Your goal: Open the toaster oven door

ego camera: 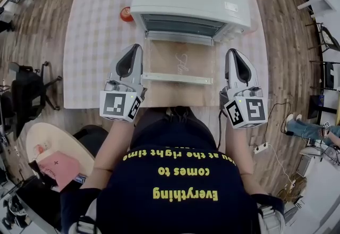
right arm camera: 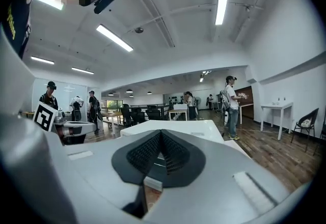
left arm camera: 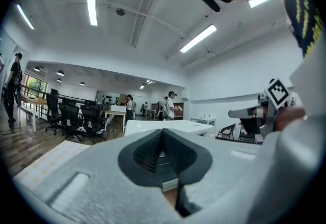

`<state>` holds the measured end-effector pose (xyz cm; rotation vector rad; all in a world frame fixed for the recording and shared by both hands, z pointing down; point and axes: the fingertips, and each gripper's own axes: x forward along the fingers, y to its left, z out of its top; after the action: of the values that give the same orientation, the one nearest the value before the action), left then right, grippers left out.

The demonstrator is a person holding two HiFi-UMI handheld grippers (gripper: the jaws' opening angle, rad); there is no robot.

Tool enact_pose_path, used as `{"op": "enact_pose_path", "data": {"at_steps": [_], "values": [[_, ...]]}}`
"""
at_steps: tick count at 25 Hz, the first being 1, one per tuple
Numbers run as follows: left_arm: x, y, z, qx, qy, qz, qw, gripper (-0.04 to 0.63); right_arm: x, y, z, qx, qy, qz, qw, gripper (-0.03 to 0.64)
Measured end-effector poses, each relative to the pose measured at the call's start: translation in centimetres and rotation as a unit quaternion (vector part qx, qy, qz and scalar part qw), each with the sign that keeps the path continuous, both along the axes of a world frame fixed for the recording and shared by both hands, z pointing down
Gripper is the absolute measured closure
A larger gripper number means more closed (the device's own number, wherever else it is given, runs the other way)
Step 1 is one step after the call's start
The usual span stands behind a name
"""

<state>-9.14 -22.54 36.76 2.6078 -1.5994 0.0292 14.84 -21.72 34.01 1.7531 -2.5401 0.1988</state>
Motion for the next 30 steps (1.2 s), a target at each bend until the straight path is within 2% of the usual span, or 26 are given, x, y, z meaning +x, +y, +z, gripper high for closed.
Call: {"op": "enact_pose_path", "data": {"at_steps": [12, 30], "values": [[0.3, -0.5, -2.2, 0.005, -0.015, -0.003, 0.9999, 0.597, -3.9, -0.3, -1.7, 0.024, -0.001, -0.044, 0.999, 0.606], [0.9, -0.5, -2.3, 0.000, -0.015, 0.012, 0.9998, 0.597, -5.0, -0.4, -2.1, 0.030, -0.005, -0.047, 0.998, 0.606]]}}
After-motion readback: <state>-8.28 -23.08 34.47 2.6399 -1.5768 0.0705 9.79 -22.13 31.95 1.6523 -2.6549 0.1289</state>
